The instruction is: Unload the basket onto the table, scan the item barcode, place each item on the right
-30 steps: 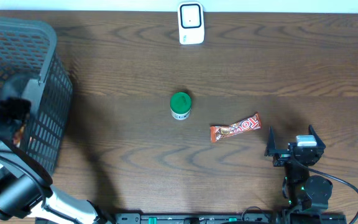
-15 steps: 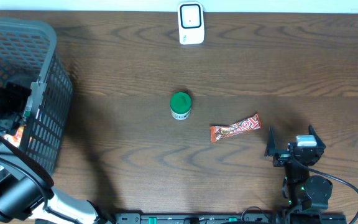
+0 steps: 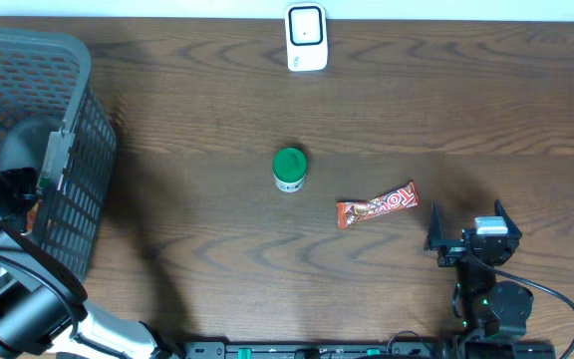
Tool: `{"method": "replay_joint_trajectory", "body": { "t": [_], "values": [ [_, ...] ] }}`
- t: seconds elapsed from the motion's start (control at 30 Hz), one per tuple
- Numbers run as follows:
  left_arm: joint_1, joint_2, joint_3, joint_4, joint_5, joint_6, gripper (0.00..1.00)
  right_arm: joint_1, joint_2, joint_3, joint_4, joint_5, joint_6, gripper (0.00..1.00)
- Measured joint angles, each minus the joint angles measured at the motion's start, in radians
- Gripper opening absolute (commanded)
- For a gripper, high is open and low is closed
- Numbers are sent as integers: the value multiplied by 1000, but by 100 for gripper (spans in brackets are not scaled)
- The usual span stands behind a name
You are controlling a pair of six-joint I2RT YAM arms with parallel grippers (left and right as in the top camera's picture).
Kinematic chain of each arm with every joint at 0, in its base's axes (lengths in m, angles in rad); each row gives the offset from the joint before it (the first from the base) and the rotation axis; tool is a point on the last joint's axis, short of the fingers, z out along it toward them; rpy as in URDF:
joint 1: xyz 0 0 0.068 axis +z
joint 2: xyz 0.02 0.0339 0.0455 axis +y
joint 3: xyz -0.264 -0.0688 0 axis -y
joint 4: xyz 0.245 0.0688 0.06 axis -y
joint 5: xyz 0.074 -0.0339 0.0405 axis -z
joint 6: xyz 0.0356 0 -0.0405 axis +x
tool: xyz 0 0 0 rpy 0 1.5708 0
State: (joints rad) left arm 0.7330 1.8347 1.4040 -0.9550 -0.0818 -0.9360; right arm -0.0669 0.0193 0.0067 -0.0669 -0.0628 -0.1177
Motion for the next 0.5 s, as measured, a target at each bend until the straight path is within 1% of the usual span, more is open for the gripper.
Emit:
{"method": "replay_joint_trajectory", "body": {
  "t": [0.17,0.33,0.5],
  "values": [
    [0,6,0,0,-9,-100,98,0,0,0,0,0,0,99],
    [0,59,0,2,-15,-184,98,0,0,0,0,0,0,99],
    [0,117,0,19,-16,-241,98,0,0,0,0,0,0,99]
  ]
}}
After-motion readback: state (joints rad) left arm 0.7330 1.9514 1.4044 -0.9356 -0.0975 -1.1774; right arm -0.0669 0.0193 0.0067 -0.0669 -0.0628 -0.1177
